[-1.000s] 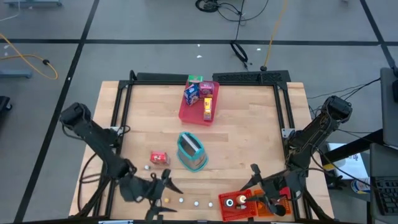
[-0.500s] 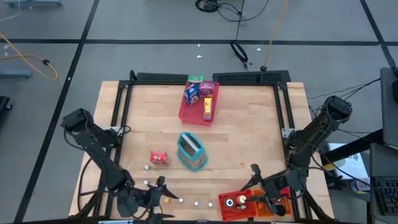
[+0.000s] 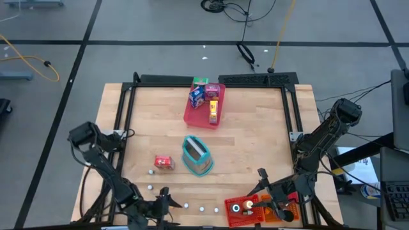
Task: Pick & Place Kitchen Items
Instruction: Put the orange seasoning bottle into the orange bin
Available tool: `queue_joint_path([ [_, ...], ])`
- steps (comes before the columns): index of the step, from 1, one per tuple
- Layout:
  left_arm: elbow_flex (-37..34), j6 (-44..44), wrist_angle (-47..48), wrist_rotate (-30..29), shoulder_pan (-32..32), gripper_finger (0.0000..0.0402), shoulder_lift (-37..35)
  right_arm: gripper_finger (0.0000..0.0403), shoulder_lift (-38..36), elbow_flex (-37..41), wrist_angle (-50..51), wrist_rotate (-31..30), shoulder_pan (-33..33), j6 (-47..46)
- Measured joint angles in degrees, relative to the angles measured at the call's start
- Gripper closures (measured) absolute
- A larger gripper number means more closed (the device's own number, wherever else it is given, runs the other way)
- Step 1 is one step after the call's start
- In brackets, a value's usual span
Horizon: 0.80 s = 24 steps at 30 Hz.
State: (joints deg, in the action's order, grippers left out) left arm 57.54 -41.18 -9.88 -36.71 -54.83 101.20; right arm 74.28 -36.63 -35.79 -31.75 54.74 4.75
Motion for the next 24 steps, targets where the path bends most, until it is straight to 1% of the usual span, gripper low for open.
queue_joint_path([
  [3, 0.0, -2.0, 2.5, -0.3, 0.0, 0.0092, 0.3, 0.0232, 0.0, 0.0, 0.0, 0.0, 0.0, 0.0],
  [7, 0.0, -4.9, 6.9, -2.6, -0.1, 0.0092, 0.2, 0.0232, 0.0, 0.0, 0.0, 0.0, 0.0, 0.0],
  [16, 0.0, -14.4, 15.4, -2.3, -0.4, 0.0092, 0.2, 0.0232, 0.0, 0.0, 0.0, 0.0, 0.0, -0.9],
  [24, 0.0, -19.6, 19.7, -2.4, -1.9, 0.0092, 0.3, 0.0232, 0.0, 0.0, 0.0, 0.0, 0.0, -1.1],
])
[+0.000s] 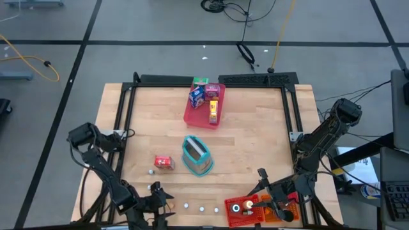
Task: Pick & Place Kitchen Items
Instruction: Put the orange seasoning bottle into the orange bin
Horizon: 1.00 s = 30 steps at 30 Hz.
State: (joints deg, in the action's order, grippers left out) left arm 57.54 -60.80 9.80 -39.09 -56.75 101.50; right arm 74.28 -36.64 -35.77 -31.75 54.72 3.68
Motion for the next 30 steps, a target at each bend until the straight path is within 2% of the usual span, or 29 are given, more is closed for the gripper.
queue_joint_path([
  [12, 0.0, -3.0, 0.6, 1.2, 0.4, 0.0093, 5.5, 0.0232, 0.0, 0.0, 0.0, 0.0, 0.0, 0.0],
  [15, 0.0, -2.1, 0.8, 1.1, 0.4, 0.0109, 5.6, 0.0232, 0.0, 0.0, 0.0, 0.0, 0.0, 0.0],
  [18, 0.0, -1.3, 0.7, 1.2, 0.4, 0.0148, 5.6, 0.0232, 0.0, 0.0, 0.0, 0.0, 0.0, 0.0],
  [30, 0.0, 2.2, 0.7, 1.5, 0.4, 0.0348, 5.6, 0.0232, 0.0, 0.0, 0.0, 0.0, 0.0, 0.0],
])
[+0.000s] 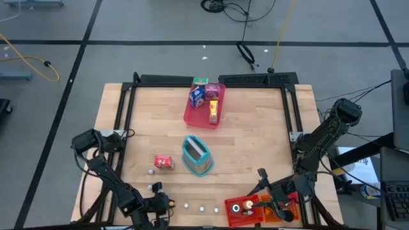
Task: Pick & Place Kitchen Items
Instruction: Put the orange seasoning bottle into the orange bin
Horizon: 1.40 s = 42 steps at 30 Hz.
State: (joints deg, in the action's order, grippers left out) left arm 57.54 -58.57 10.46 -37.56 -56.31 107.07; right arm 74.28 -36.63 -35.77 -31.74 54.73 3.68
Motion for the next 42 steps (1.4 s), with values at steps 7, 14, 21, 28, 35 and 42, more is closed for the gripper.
queue_joint_path([
  [7, 0.0, -0.2, -0.4, 0.0, 0.1, 0.0365, -0.8, 0.0232, 0.0, 0.0, 0.0, 0.0, 0.0, 0.0],
  [14, 0.0, 0.5, -0.8, 0.1, 2.4, 0.0348, -6.8, 0.0232, 0.0, 0.0, 0.0, 0.0, -1.1, -3.3],
  [21, 0.0, 12.3, -8.6, 0.4, 7.5, 0.0362, -13.6, 0.0232, 1.7, 0.0, 0.7, 0.2, -4.5, -6.7],
  [28, 1.9, 23.9, -17.6, 5.1, 13.9, 0.0362, -14.2, 0.0232, 3.1, 0.0, -3.3, 0.4, -6.0, -6.8],
  [35, 6.8, 28.3, -14.6, 7.2, 19.3, 0.0360, -14.0, 0.0232, 3.7, 0.0, -4.2, 2.2, -7.4, -8.3],
  [42, 12.7, 34.0, -14.6, 9.6, 22.6, 0.0358, -10.4, 0.0232, 3.7, 0.0, -4.7, 3.4, -8.9, -9.0],
])
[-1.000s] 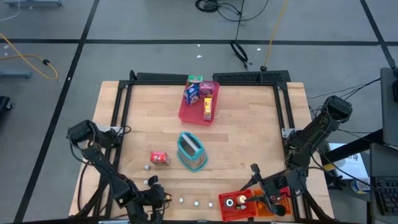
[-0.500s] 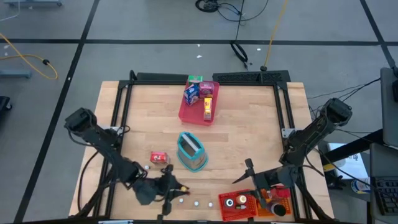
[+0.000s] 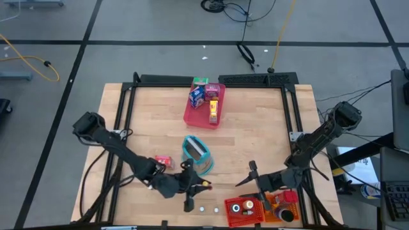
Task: Pick & Place Kitchen Items
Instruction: Put the orange seasoning bottle into the orange bin
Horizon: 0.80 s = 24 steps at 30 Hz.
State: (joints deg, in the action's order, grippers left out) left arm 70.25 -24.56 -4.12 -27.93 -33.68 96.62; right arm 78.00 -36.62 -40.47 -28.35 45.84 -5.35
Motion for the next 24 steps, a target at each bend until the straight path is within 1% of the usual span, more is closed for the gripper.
queue_joint_path([
  [2, 1.7, 1.4, 0.5, 0.1, 0.7, 0.0358, 1.2, 0.0232, 0.0, 0.0, 0.0, 0.1, -0.4, 0.0],
  [6, 5.8, 3.1, 2.2, 2.3, 2.4, 0.0358, 3.7, 0.0232, 0.0, 0.0, -0.3, 0.1, -0.8, 0.0],
  [11, 12.9, 6.7, 3.9, 6.1, 4.6, 0.0358, 8.4, 0.0232, 0.0, 0.0, -0.1, 0.1, -0.8, 0.0],
  [17, 21.3, 9.5, 9.2, 9.1, 7.2, 0.0358, 13.5, 0.0232, 0.0, 0.0, -0.4, 0.1, -0.8, 0.0],
  [24, 27.6, 12.2, 8.9, 14.8, 9.2, 0.0357, 18.2, 0.0232, 0.0, 0.0, -0.2, 0.1, -0.9, 0.0],
])
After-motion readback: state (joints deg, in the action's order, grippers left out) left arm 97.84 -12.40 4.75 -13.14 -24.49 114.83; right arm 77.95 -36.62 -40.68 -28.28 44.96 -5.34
